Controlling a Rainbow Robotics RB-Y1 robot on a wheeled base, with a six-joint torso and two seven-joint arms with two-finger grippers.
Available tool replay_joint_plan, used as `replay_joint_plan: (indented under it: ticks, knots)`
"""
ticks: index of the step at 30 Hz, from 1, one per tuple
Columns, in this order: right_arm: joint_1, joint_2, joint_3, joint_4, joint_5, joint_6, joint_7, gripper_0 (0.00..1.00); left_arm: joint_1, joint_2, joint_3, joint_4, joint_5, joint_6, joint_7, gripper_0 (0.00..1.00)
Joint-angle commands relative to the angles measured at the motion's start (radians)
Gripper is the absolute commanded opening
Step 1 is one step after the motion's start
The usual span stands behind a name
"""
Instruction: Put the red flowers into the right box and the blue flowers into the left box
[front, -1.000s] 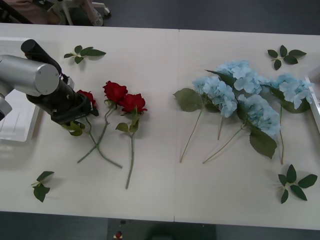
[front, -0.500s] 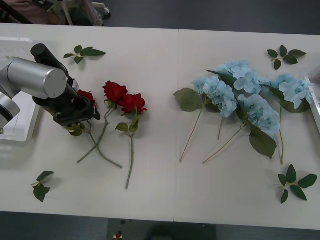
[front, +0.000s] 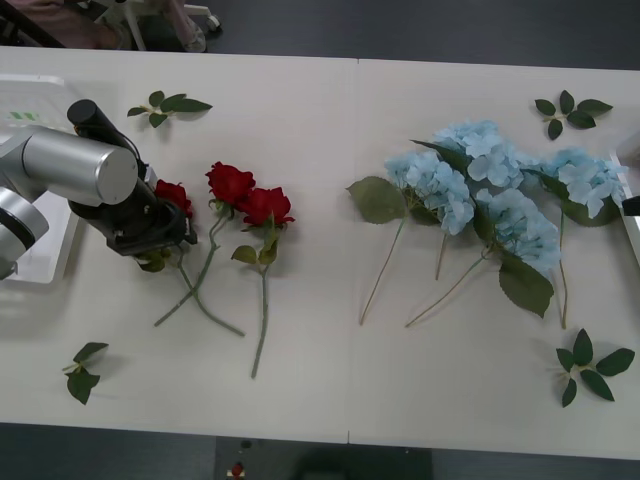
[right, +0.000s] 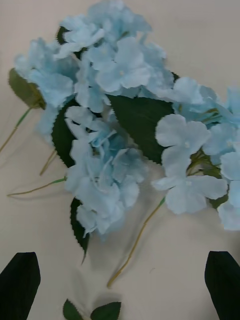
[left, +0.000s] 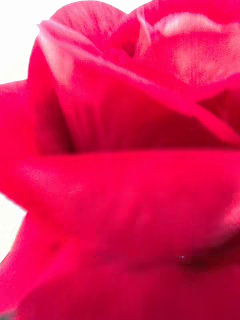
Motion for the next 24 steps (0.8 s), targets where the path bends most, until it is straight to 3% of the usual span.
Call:
replay_joint_plan:
  ticks: [1,8,13,14,15,16,18,24]
  knots:
    - [0.002,0.020,0.074,-0.029,0.063,-0.090,-0.164,0.96,-0.028,-0.008,-0.027,-0.001,-0.014,-0.032,-0.022,1.00]
    - [0.002,0.072,0.091,-0.031,0.172,-0.146,-0.359,0.96,-0.030,-0.009,-0.028,-0.001,-0.022,-0.035,-0.023,0.98]
    - [0.002,0.095,0.146,-0.029,0.220,-0.208,-0.486,0.96,-0.028,-0.009,-0.030,-0.001,-0.025,-0.035,-0.034,0.47]
    - [0.002,0.095,0.146,-0.029,0.220,-0.208,-0.486,0.96,-0.028,-0.009,-0.030,-0.001,-0.025,-0.035,-0.034,0.47]
    - [0.002,0.103,0.172,-0.029,0.240,-0.242,-0.530,0.96,-0.030,-0.009,-0.028,-0.001,-0.025,-0.035,-0.037,0.23]
    - [0.002,0.104,0.184,-0.031,0.249,-0.259,-0.546,0.96,-0.028,-0.009,-0.028,-0.001,-0.027,-0.035,-0.037,0.12]
    - [0.002,0.112,0.204,-0.029,0.274,-0.294,-0.578,0.96,-0.030,-0.009,-0.030,-0.001,-0.031,-0.035,-0.040,0.02]
    - [0.002,0.131,0.267,-0.029,0.358,-0.371,-0.668,0.96,-0.030,-0.008,-0.028,-0.002,-0.043,-0.035,-0.043,0.00]
